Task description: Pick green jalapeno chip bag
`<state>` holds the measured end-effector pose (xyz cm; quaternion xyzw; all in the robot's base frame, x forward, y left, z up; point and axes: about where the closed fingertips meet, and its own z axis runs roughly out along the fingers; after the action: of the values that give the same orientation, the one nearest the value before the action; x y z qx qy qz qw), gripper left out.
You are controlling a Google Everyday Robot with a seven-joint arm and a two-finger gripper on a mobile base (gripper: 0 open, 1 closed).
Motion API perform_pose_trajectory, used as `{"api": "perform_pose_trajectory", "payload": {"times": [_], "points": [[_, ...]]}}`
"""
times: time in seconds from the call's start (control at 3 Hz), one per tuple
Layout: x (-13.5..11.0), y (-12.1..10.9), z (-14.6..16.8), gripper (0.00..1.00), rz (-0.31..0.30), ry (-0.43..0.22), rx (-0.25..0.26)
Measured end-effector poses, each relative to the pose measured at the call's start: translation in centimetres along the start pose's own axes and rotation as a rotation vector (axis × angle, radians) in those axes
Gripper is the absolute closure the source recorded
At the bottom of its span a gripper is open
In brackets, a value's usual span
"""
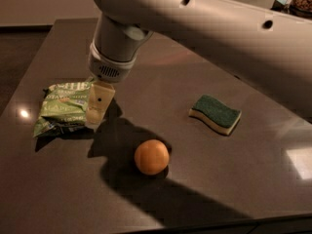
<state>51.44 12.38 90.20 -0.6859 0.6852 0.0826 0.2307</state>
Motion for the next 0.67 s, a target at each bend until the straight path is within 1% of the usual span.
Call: {"api": "perform_pose_trajectory", "payload": {"times": [0.67], "points": [[-3.4,2.4,5.8,0.0,-0.071,0.008,-0.048]]}}
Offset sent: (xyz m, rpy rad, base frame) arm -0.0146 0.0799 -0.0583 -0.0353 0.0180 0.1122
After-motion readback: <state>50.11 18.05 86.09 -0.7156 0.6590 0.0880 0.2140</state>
